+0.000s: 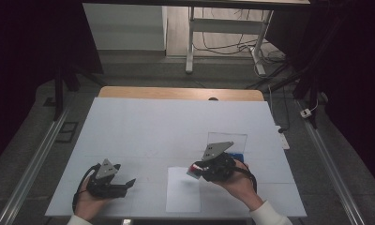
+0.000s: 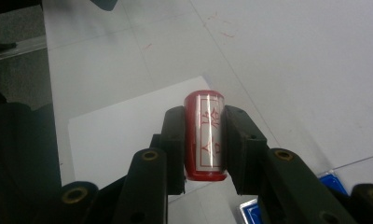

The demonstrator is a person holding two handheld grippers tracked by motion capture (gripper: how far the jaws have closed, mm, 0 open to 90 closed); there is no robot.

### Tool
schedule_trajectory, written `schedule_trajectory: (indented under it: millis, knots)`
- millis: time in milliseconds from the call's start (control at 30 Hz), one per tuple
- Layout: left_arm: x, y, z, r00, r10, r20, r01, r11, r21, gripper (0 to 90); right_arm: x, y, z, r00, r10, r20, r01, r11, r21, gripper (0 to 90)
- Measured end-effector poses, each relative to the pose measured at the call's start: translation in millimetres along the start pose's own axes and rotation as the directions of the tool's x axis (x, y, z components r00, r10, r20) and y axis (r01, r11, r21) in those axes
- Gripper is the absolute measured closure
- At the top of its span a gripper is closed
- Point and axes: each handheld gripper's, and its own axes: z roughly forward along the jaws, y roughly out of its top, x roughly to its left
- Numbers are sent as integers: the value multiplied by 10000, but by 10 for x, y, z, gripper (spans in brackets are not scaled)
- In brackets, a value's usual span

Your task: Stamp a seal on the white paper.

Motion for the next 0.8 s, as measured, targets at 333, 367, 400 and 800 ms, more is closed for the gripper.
schedule_trajectory:
  millis: [333,367,400,800]
  knots:
    - [0,0,6,10000,-19,-3,19,10000,17,200,94,33,120,9991,-286,-312,295,9991,302,701]
    - [1,-1,6,10000,-21,-5,21,10000,22,200,102,39,125,9990,-332,-312,344,9986,391,700]
    - [1,-1,6,10000,-16,-5,16,10000,28,200,115,43,143,9988,-378,-318,391,9985,387,700]
    - [6,-2,8,10000,9,-3,-9,10000,63,201,235,113,312,9952,-911,-360,941,9911,946,700]
